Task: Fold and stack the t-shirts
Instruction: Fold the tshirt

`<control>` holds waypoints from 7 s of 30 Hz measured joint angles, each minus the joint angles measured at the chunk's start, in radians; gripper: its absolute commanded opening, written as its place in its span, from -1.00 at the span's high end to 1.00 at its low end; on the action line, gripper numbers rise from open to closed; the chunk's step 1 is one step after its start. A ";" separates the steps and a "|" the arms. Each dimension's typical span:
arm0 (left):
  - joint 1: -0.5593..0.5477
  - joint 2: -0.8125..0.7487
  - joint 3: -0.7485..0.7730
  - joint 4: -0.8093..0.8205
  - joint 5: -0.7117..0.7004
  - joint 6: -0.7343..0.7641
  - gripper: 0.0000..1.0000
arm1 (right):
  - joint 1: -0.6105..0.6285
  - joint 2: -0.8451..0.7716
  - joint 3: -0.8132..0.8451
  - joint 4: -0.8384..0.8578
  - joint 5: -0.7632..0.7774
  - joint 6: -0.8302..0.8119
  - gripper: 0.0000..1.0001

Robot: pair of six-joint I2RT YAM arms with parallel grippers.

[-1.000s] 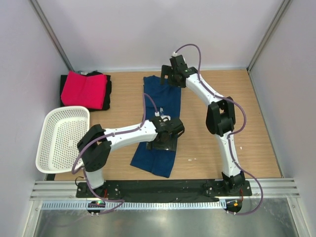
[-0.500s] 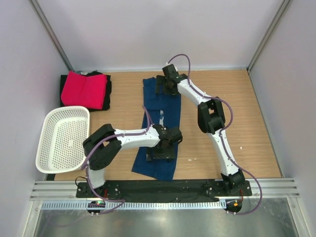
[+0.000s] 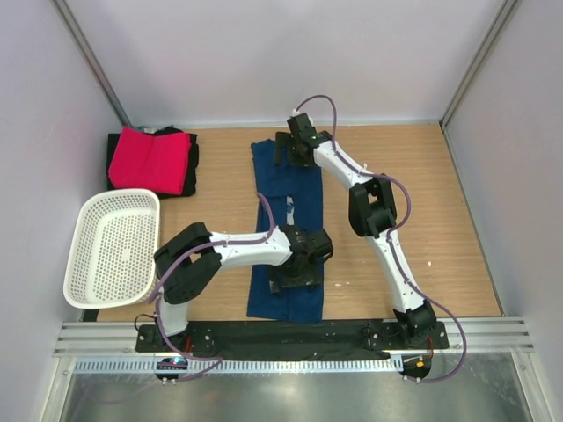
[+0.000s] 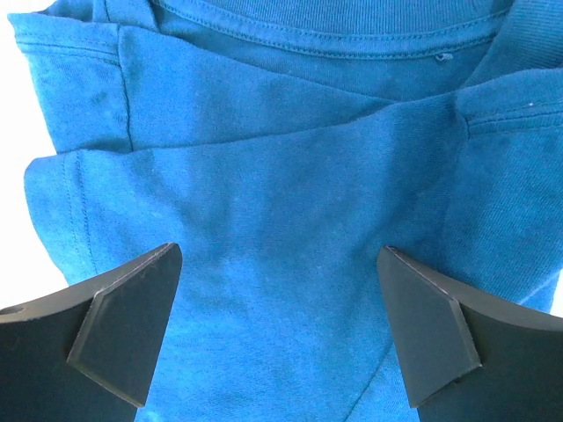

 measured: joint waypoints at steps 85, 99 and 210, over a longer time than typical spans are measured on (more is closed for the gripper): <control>0.169 -0.782 -0.819 0.320 0.161 0.088 1.00 | 0.573 -1.527 -1.908 0.128 -0.141 0.782 0.97; 0.321 -0.803 -0.463 0.138 0.027 0.231 0.99 | 0.331 -1.469 -1.587 0.029 -0.061 0.558 0.97; 0.574 -0.233 -0.348 0.489 0.127 0.540 0.67 | 0.043 -0.945 -1.445 0.223 -0.192 0.105 0.46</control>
